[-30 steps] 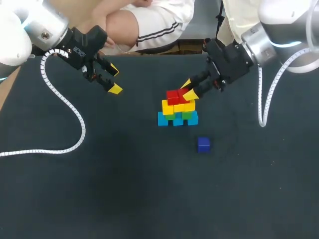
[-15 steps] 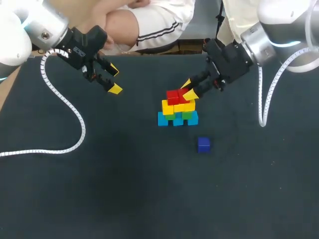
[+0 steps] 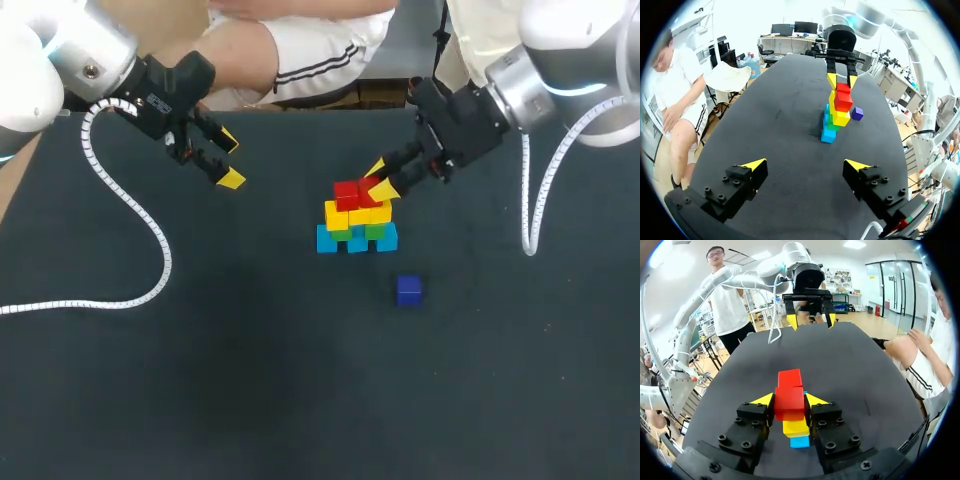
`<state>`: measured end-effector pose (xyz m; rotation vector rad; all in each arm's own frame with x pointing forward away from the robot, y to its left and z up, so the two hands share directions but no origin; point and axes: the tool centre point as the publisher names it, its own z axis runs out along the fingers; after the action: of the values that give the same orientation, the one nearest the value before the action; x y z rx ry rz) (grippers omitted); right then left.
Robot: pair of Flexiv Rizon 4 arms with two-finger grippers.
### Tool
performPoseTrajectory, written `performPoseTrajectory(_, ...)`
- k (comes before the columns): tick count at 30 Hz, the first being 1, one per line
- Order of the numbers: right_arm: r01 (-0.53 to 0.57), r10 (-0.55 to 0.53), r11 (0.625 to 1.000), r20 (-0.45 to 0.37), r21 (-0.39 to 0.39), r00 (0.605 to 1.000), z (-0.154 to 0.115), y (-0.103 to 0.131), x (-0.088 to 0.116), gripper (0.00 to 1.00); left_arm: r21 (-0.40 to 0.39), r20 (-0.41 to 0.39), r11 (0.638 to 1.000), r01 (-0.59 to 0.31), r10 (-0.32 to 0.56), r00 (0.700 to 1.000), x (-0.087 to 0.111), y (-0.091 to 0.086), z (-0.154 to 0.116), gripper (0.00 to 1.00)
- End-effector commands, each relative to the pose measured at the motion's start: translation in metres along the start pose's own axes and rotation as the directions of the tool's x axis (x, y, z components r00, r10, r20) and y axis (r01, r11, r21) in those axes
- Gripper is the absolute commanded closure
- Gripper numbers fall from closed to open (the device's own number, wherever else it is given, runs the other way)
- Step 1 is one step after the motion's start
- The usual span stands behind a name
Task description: Place the blue cubes, place green cubes on the blue cubes, place the yellow cubes on the green cubes, then place the red cubes on the yellow cubes, and place purple cube on the red cubes.
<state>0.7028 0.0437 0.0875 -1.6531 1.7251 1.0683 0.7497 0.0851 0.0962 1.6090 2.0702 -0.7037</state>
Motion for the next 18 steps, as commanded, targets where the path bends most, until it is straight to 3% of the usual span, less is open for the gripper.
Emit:
performPoseTrajectory(1, -0.002, 0.002, 1.0, 0.003, 0.014, 1.0, 0.0005, 0.0061, 0.0013, 1.0, -0.001, 0.002, 1.0, -0.003, 0.003, 1.0, 0.001, -0.0004, -0.0005, 0.0)
performPoseTrajectory(18, 0.0, 0.0, 1.0, 0.006, 0.015, 1.0, 0.0018, 0.0031, 0.001, 1.0, -0.001, 0.002, 1.0, -0.003, 0.003, 1.0, 0.001, -0.0004, -0.0005, 0.0)
